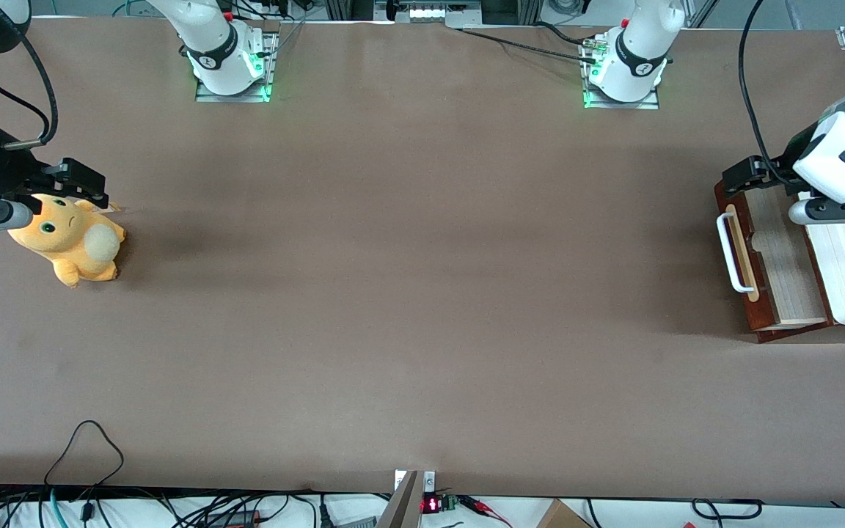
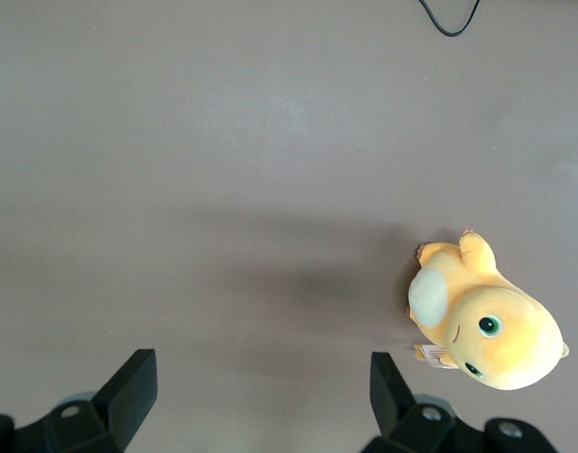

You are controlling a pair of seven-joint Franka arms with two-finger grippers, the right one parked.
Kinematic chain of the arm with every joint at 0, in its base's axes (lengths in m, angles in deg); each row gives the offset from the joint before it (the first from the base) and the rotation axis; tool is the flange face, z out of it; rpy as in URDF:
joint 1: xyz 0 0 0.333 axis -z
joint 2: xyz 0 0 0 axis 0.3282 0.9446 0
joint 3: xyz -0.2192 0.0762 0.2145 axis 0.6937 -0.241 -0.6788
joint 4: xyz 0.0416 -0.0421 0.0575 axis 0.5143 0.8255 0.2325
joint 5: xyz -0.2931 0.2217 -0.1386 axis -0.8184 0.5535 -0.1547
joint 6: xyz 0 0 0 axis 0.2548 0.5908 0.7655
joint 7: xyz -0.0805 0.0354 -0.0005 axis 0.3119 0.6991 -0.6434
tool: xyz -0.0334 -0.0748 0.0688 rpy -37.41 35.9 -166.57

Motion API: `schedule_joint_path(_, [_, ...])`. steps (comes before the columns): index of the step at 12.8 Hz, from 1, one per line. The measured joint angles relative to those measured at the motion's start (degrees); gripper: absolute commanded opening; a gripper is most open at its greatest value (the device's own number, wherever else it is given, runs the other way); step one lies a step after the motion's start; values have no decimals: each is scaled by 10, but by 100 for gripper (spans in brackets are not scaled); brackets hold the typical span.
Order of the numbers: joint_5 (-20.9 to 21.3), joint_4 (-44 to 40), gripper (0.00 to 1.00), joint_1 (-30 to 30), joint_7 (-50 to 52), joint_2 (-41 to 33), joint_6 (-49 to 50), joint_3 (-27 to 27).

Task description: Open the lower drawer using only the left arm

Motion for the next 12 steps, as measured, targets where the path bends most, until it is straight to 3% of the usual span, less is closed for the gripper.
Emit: schedule_joint_path(12, [-12, 0, 100, 4, 0, -1, -3, -2])
